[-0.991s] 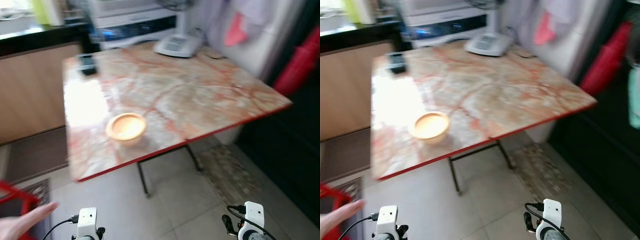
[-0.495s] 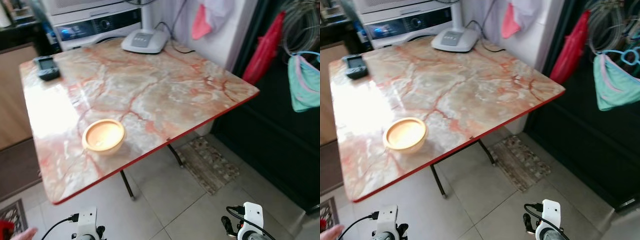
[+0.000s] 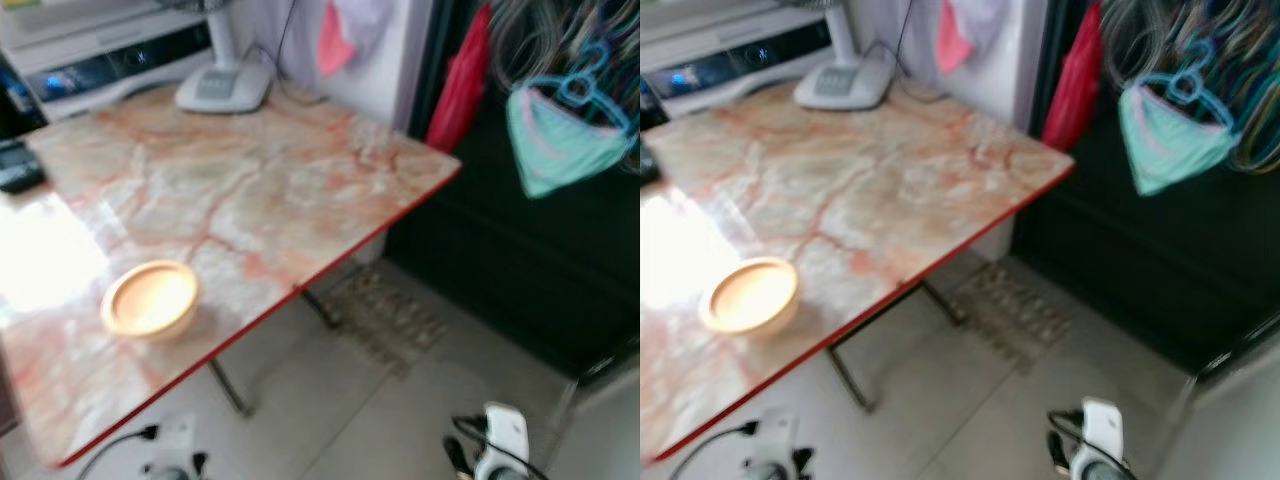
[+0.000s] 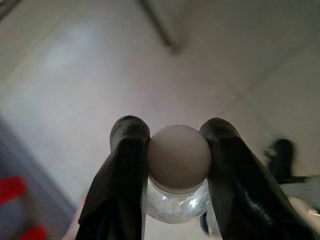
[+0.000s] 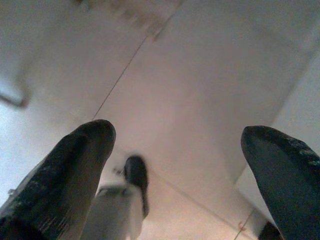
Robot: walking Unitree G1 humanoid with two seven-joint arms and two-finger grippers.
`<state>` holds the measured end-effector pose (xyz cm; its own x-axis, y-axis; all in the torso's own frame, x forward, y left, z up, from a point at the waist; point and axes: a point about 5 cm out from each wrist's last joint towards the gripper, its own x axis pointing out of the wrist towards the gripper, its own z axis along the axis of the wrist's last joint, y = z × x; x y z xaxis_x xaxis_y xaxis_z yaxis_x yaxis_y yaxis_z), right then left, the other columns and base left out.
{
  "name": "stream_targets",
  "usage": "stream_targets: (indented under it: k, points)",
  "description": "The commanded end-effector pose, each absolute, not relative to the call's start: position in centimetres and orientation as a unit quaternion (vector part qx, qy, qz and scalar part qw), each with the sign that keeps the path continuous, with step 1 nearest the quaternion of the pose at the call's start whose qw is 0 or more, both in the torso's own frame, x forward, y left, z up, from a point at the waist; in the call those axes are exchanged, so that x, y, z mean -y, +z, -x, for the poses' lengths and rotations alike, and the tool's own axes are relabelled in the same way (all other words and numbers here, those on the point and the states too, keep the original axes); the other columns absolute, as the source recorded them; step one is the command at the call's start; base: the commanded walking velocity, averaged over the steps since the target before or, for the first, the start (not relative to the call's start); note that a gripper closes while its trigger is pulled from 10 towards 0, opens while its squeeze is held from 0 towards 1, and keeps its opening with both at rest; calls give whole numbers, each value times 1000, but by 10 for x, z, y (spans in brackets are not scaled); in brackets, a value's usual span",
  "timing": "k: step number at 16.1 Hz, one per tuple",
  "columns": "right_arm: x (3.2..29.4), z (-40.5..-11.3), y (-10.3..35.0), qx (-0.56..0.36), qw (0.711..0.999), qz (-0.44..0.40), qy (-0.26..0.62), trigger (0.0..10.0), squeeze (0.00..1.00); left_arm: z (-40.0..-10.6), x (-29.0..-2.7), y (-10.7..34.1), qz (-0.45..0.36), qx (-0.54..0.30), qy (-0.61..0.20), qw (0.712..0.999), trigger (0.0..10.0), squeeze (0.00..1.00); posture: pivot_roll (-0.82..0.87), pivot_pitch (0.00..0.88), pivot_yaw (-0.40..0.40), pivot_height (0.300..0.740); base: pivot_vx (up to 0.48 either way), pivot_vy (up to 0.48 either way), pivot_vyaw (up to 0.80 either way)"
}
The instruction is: Restocking fridge
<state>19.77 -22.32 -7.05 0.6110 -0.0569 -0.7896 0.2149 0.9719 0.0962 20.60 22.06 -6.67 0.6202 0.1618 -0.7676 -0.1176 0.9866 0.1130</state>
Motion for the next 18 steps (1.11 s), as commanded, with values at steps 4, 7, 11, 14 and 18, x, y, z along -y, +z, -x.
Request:
stream_targets:
  k: [4,7,11,14,18]
  points:
    - [219,-196,-72,-441,890,-90,-67,10000,0,-196,-226,-71,-36,-444,74,892,10000,0,82,41,20,740,0,0,-800]
    - [219,-196,-72,-442,890,-90,-66,10000,0,-194,-227,-72,-39,-447,71,891,10000,0,82,46,21,740,0,0,-800]
    - [219,-197,-72,-442,890,-92,-66,10000,0,-194,-227,-72,-34,-447,77,890,10000,0,77,60,25,740,0,0,-800]
    - [218,-198,-72,-446,888,-91,-63,10000,0,-194,-228,-72,-35,-448,77,890,10000,0,77,66,28,740,0,0,-800]
    - [217,-198,-72,-450,887,-90,-57,10000,0,-193,-230,-72,-37,-450,79,889,10000,0,79,72,31,740,0,0,-800]
